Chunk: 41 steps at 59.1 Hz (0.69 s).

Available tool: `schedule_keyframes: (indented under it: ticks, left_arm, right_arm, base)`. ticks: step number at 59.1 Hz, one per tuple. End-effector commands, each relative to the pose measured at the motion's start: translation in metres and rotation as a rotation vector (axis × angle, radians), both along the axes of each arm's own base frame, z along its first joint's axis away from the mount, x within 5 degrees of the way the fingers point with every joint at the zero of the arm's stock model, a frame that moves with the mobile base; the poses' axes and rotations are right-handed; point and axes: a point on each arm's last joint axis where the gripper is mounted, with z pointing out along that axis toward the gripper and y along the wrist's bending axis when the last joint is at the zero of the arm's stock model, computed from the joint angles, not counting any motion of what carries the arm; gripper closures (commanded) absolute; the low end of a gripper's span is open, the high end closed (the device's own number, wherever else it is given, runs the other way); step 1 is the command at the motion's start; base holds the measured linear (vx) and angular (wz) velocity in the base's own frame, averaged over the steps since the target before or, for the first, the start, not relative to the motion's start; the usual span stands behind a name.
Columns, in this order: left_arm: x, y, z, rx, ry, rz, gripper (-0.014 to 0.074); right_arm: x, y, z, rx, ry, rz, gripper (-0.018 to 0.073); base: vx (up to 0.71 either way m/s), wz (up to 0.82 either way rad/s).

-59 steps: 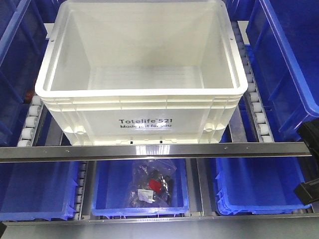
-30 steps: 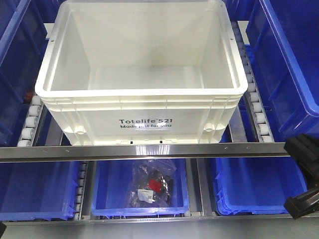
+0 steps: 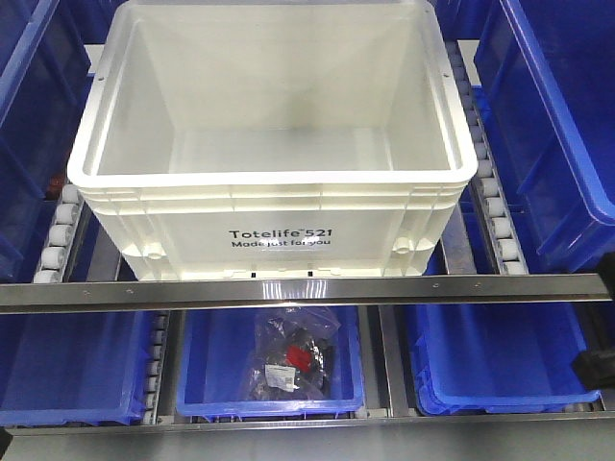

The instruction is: Place moving items into box and shelve

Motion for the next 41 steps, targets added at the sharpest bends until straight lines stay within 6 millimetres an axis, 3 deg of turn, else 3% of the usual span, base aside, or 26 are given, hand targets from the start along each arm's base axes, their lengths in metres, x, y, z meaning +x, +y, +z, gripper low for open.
schedule_keyframes:
  ticks: [1, 12, 25, 41]
  left_arm:
    - [0.0, -0.001, 0.001, -0.02, -0.069, -0.014, 0.0619]
    - [0.0, -0.001, 0.001, -0.02, -0.069, -0.014, 0.0619]
    - [0.0, -0.001, 0.001, -0.02, -0.069, -0.014, 0.0619]
    - [0.0, -0.001, 0.001, -0.02, -0.069, -0.014, 0.0619]
  right_arm:
    - [-0.004, -0.001, 0.003, 0.017, -0.129, -0.008, 0.0575]
    - [-0.017, -0.004, -0.025, 0.025, -0.164, -0.009, 0.0575]
    - [-0.028, -0.005, -0.022, 0.003, -0.243, -0.002, 0.0575]
    - [-0.028, -0.005, -0.023, 0.006, -0.231, -0.001, 0.0575]
  base:
    - [0.0, 0.0]
    - [0.0, 0.0]
    - [0.0, 0.0]
    - [0.0, 0.0]
